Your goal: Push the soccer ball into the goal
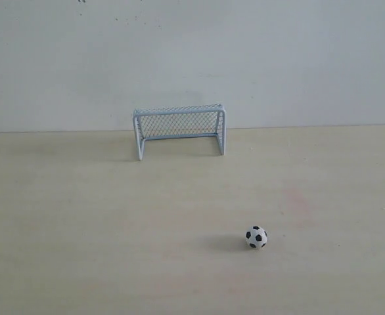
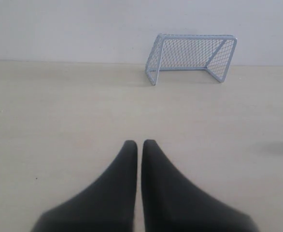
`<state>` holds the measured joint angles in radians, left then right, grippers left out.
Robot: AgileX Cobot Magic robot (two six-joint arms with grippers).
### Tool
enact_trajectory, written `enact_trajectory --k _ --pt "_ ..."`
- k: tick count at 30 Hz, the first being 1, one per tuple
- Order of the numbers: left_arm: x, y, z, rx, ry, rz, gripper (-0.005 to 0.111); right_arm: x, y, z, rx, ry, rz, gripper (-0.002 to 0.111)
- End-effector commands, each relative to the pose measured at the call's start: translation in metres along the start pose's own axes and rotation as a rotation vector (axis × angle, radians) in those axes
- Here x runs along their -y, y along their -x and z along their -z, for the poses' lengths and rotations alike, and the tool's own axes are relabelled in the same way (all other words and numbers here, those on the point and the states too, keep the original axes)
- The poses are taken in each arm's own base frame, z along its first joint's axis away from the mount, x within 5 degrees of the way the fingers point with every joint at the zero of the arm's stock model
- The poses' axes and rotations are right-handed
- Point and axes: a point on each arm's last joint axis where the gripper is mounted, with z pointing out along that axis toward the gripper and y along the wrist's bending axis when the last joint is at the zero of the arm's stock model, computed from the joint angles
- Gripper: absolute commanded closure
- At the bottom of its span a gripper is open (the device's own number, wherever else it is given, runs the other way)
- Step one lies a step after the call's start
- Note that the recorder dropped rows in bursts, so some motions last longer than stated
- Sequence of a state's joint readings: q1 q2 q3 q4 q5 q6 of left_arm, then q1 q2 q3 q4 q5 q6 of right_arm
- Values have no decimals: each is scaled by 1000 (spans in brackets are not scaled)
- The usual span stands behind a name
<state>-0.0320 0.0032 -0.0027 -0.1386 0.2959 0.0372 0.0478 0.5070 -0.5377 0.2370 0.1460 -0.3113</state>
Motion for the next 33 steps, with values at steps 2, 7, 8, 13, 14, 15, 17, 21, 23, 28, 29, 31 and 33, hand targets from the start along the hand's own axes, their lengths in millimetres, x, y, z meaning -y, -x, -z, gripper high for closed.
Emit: enact_trajectory --k 2,7,8,13,14,15,17,21,23,28,29,31,33 --pt "0 -1 0 0 0 15 102 -8 -32 -53 -453 105 -92 108" --pt "0 -1 0 0 0 15 102 -11 -42 -78 -465 85 -332 108" --pt "0 -1 0 0 0 15 102 -11 -44 -81 -474 85 -354 108" --pt "0 -1 0 0 0 15 102 -10 -44 -84 -462 73 -354 108" --pt "0 -1 0 0 0 15 102 -10 -44 -84 -455 69 -353 108" --pt "0 -1 0 0 0 15 102 -9 -43 -84 -452 67 -353 108" --pt "0 -1 0 0 0 15 102 -9 -43 -84 -441 64 -333 108" --pt "0 -1 0 0 0 15 102 -7 -44 -84 -444 62 -246 108" --pt "0 -1 0 0 0 15 102 -6 -44 -84 -455 65 -199 108" --pt "0 -1 0 0 0 15 102 -5 -37 -89 -563 104 -40 108" --pt "0 -1 0 0 0 15 102 -4 -34 -93 -610 116 -10 108" --pt "0 -1 0 0 0 15 102 -2 -26 -103 -699 137 44 108" --pt "0 -1 0 0 0 15 102 0 -26 -116 -815 154 87 108"
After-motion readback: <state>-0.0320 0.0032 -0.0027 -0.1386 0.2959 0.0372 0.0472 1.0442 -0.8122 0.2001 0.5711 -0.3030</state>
